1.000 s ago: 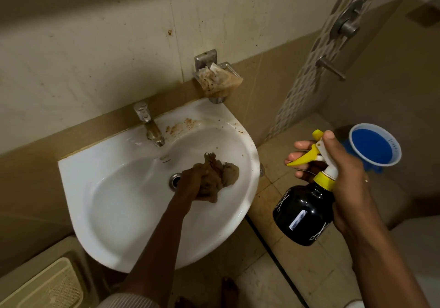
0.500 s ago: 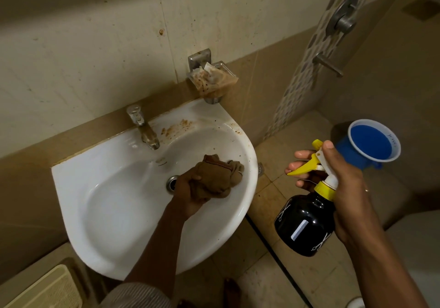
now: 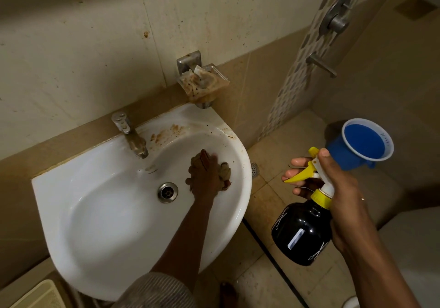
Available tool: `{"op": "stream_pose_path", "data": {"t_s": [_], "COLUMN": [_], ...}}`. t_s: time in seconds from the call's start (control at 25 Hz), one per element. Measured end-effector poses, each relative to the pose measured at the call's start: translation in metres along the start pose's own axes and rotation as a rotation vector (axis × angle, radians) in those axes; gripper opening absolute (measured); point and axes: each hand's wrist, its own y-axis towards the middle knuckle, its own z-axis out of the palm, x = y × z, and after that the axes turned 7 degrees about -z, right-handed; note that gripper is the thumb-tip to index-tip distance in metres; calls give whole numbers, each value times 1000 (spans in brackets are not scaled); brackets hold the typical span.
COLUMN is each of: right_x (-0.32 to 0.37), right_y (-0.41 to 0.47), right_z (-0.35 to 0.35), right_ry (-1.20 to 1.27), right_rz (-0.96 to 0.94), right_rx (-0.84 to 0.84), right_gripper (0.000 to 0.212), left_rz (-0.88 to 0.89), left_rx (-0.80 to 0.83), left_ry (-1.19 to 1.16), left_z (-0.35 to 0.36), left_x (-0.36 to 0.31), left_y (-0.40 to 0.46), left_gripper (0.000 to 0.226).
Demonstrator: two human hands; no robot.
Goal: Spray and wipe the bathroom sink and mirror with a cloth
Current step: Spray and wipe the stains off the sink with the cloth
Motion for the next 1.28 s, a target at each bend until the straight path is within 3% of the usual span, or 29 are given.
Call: {"op": "stream_pose_path", "data": {"t_s": [0.08,0.24,0.48,0.64,0.8,0.96,1.08,1.28], "right_x": [0,0,1,-1,-3,-6,-11,-15], "right_y": [2,6,8,6,4,1,-4,-10], "right_z": [0,-1,-4,-3,8,26,37,47], "right_ry": [6,7,24,41,64,43,20,21], "right_rz": [-2,-16,-22,-14,-18,-12,16,19], "right_rx": [1,7,23,24,17,41,72,104], "right_gripper": [36,35,38,36,34,31,46,50], "left_rz": [100,173,420,512,722,780,827,585], "left_rx": [-16,-114,131,262,390,483,547,692], "left_ry": [64,280,-2,125,276,335,378,597], "left_z": [12,28,39,23,-3,-49,-90,-172], "left_x": [-7,-15,-11,-8,14,64,94,107], "left_y": [12,3,-26,-45,-73,-83,-91,-96], "left_gripper": [97,89,78,66,51,47,49,45]}}
